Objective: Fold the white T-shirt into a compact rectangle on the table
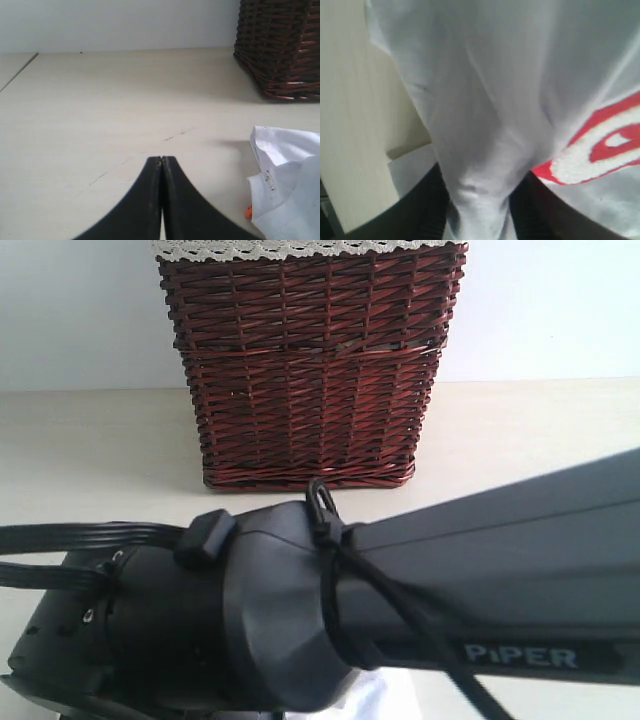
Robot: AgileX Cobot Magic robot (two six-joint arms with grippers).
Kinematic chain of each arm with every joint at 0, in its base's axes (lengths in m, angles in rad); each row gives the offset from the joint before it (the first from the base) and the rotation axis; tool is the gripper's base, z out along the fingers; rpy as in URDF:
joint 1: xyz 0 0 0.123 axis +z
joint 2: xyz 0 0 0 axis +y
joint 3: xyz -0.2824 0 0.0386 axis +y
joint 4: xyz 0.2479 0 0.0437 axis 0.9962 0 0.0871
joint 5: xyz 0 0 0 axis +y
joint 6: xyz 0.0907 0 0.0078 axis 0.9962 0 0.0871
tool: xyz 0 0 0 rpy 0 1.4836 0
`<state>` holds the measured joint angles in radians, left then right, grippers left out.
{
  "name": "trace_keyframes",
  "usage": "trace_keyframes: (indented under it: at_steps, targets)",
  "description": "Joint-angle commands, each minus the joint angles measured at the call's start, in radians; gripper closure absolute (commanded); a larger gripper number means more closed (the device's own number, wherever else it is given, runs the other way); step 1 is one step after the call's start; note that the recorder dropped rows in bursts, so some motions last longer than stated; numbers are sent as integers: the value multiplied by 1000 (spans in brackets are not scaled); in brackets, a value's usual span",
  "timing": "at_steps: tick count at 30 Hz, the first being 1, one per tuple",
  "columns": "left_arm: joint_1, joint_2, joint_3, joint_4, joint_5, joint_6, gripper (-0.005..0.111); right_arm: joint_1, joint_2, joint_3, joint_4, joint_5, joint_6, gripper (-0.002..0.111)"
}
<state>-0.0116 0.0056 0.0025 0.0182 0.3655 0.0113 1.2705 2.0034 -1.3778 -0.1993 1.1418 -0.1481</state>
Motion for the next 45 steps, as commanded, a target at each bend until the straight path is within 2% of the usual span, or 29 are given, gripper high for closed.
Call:
trace_keyframes:
  at_steps: [1,11,13,16,20,23,27,28,31,34,36,37,39,41,42,43,44,45]
  targets:
    - [4,-6,-3,4,-8,1,107,-1,6,-6,-6,-2,-23,51]
    - [4,-6,-3,4,-8,1,107,-1,-95,-6,-113,-51,-10,49]
    - [4,-6,-3,4,-8,1,107,-1,-132,-6,-146,-104,5,49]
    - [4,-6,-3,4,-8,1,107,-6,-166,-6,-121,-291,86,50]
    - [4,-6,-3,4,-8,1,107,-12,-118,-6,-135,-452,211,66]
    - [4,-6,-3,4,-8,1,107,-49,-33,-6,-177,-497,358,68]
    - [4,-6,-3,4,-8,1,107,-110,87,-52,-132,-489,353,73]
    - [4,-6,-3,4,-8,1,107,-127,127,-92,-114,-480,329,80]
    - [4,-6,-3,4,-8,1,107,-165,188,-197,-171,-472,344,91]
    - [4,-6,-3,4,-8,1,107,-241,209,-294,-173,-536,461,108]
    - [4,-6,-3,4,-8,1,107,-268,209,-298,-147,-526,465,108]
    - [4,-6,-3,4,-8,1,107,-271,206,-298,-135,-470,403,108]
    - [4,-6,-3,4,-8,1,107,-266,193,-298,-69,-419,296,105]
    - [4,-6,-3,4,-8,1,107,-258,169,-298,54,-377,190,93]
    - [4,-6,-3,4,-8,1,107,-256,147,-298,142,-317,162,73]
    - [4,-6,-3,4,-8,1,107,-252,137,-298,158,-285,162,62]
    - [4,-6,-3,4,-8,1,107,-247,127,-298,156,-234,188,45]
    - [4,-6,-3,4,-8,1,107,-247,127,-298,156,-211,203,41]
